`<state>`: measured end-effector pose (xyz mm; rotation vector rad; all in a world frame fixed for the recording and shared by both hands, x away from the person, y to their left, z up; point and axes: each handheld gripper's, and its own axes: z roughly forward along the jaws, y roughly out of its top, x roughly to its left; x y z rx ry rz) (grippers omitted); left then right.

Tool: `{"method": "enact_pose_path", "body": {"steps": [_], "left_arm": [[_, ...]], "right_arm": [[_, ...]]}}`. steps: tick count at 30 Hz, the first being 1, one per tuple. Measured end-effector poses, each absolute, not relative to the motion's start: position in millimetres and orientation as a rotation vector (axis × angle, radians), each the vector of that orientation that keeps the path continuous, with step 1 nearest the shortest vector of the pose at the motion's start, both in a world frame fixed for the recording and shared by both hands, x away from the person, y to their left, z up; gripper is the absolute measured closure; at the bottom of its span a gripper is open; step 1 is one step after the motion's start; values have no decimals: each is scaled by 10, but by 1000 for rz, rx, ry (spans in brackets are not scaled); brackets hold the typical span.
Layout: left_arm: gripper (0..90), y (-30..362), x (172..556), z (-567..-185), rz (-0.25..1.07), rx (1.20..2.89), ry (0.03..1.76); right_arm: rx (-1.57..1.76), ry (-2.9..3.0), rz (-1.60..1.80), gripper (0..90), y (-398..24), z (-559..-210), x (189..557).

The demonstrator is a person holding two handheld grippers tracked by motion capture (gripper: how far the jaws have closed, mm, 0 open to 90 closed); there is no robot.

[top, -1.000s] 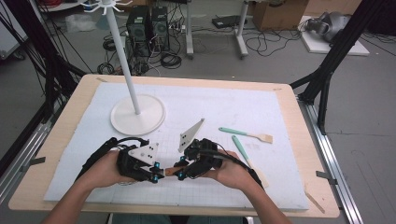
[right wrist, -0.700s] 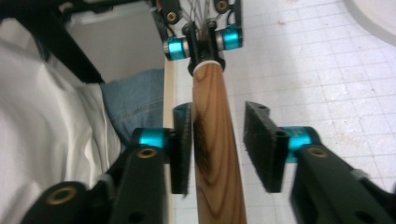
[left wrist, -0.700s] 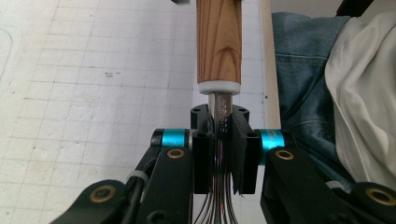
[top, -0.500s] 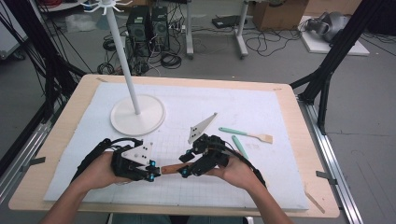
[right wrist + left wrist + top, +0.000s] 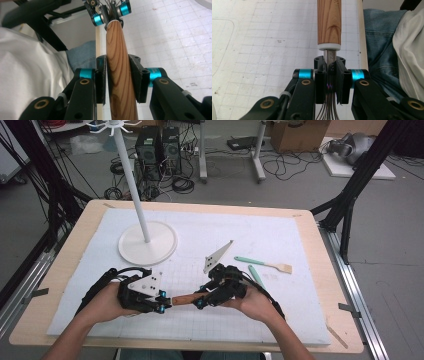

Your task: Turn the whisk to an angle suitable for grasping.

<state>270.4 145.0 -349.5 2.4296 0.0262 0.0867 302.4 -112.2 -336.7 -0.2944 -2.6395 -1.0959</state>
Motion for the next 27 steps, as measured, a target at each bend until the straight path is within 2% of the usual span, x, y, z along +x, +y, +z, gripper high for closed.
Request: {"method": "enact_pose_path", "body": {"steps": [7,19,27], "left_arm": [[805,1430,2683,-3495,103,2427,31],[821,1387,2699,-3516,45,2429,26],[846,1482,2726,-3457,70,2352,62]], "right_arm": [[-281,-2647,-1080,716,-1117,-3322,3014],[-196,-2759,-1082,718,-1053,-3136,2926],[-213,-2721,-1252,695,-1073,-3071,2896]]}}
